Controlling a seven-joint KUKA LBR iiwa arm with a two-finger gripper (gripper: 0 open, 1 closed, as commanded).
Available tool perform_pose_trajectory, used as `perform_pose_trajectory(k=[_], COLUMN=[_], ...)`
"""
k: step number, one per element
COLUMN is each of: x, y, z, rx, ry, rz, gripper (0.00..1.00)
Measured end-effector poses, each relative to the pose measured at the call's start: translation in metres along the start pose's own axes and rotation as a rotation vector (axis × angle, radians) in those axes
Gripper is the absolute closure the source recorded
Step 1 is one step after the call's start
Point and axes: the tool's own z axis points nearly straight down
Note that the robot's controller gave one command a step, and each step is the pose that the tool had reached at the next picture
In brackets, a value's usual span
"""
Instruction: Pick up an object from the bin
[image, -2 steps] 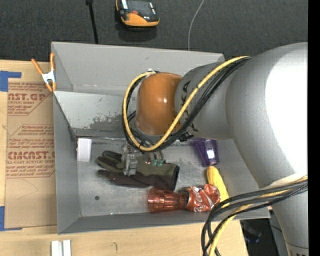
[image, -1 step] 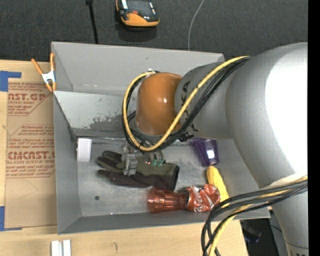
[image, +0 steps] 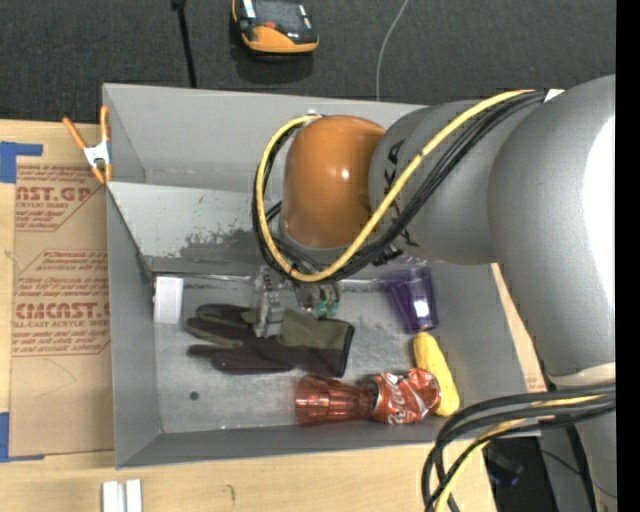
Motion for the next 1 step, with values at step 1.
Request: perform_pose_trajectory(k=[1], x=[-0.0067], y=[0.0182], z=[0.0759], rx=[-0.001], ry=[-0.001], rz=[0.000], gripper=[0.00])
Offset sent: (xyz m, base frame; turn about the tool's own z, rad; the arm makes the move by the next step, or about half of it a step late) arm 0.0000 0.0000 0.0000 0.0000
